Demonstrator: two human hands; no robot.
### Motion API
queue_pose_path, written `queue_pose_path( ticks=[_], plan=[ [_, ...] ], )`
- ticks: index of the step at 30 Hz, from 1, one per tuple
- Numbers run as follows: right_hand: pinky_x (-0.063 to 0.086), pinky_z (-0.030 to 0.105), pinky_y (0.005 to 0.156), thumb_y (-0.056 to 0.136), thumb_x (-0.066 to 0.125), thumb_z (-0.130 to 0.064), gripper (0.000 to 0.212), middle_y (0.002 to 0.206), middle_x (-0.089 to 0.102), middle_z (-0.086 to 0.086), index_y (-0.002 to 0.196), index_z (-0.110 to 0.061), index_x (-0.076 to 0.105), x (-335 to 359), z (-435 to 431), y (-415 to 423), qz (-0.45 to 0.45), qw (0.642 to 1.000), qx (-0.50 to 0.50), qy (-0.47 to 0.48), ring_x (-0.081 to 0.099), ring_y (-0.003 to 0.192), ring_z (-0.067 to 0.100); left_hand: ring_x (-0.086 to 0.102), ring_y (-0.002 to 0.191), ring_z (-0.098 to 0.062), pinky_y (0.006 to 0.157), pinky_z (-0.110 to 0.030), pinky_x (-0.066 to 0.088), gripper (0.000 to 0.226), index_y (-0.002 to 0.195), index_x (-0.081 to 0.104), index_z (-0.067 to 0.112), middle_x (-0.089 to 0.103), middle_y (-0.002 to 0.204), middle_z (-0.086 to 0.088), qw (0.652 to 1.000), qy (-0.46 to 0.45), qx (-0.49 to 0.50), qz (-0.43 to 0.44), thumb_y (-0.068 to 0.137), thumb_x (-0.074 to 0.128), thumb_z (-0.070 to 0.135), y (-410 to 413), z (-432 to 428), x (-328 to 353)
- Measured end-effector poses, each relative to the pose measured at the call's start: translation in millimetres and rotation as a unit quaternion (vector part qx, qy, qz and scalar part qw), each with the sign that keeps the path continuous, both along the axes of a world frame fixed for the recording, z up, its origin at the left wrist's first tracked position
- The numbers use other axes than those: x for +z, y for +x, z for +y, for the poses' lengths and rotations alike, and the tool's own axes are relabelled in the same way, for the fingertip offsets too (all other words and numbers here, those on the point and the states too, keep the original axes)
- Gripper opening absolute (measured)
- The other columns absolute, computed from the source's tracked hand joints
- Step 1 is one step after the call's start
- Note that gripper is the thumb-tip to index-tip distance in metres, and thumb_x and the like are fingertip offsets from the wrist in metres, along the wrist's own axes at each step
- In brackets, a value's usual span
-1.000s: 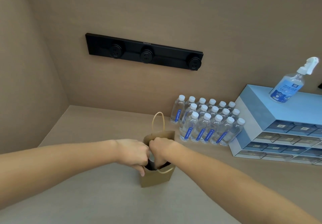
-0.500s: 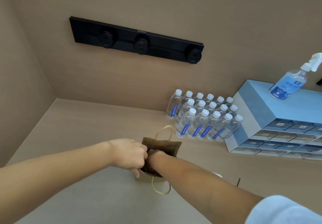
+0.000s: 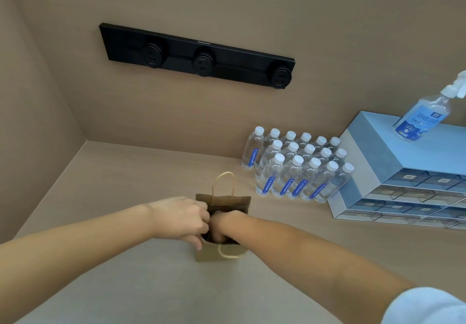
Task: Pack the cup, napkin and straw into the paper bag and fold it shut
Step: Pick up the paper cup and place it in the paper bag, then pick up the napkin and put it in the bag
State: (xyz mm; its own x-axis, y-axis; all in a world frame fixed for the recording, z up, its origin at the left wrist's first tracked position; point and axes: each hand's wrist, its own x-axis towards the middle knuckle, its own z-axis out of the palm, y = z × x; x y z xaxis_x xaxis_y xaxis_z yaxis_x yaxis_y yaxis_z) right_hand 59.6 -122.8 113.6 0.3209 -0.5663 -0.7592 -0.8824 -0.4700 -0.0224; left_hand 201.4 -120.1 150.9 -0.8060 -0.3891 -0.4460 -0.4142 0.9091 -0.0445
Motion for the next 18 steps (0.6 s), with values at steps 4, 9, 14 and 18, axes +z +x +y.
queue_pose_path(
  ticks=[4, 9, 14, 18],
  plan=[
    [0.051, 0.032, 0.079, 0.094, 0.056, -0.03, 0.028, 0.104, 0.067, 0.013, 0.112, -0.01, 0.065, 56.1, 4.2, -6.7, -0.061, 0.998, 0.021, -0.022, 0.062, 0.091, 0.031, 0.052, 0.12, -0.018, 0.084, -0.032, 0.053, 0.05, 0.114, 0.062, 0.022, 0.063, 0.121, 0.003, 0.981, -0.033, 0.004, 0.192, 0.094, 0.041, 0.062, 14.1, 18.1, 0.0],
    [0.053, 0.029, 0.08, 0.09, 0.06, -0.031, 0.025, 0.098, 0.075, -0.001, 0.108, -0.017, 0.069, 125.3, 15.5, -64.9, -0.246, 0.958, -0.077, -0.125, 0.065, 0.094, 0.019, 0.048, 0.127, -0.018, 0.108, -0.027, 0.038, 0.03, 0.119, 0.057, 0.016, 0.051, 0.138, -0.006, 0.865, -0.058, 0.129, 0.481, 0.099, 0.049, 0.036, 29.9, 49.1, -26.0],
    [0.056, 0.032, 0.082, 0.093, 0.052, -0.016, 0.02, 0.086, 0.075, -0.004, 0.103, -0.015, 0.07, 109.6, 25.0, -141.3, -0.324, 0.887, -0.251, -0.214, 0.07, 0.085, 0.013, 0.05, 0.111, -0.02, 0.097, -0.034, 0.04, 0.029, 0.11, 0.057, 0.012, 0.052, 0.118, 0.0, 0.724, -0.053, 0.43, 0.538, 0.096, 0.039, 0.03, 18.1, 61.9, -106.7],
    [0.054, 0.041, 0.091, 0.089, 0.048, -0.004, 0.027, 0.098, 0.076, 0.011, 0.105, -0.007, 0.07, 31.7, 30.7, -189.8, -0.229, 0.888, -0.356, -0.178, 0.069, 0.096, 0.028, 0.046, 0.125, -0.044, 0.105, -0.053, 0.039, 0.034, 0.125, 0.054, -0.001, 0.052, 0.133, -0.024, 0.777, 0.001, 0.539, 0.325, 0.094, 0.053, 0.014, 13.0, 63.1, -190.2]
  ],
)
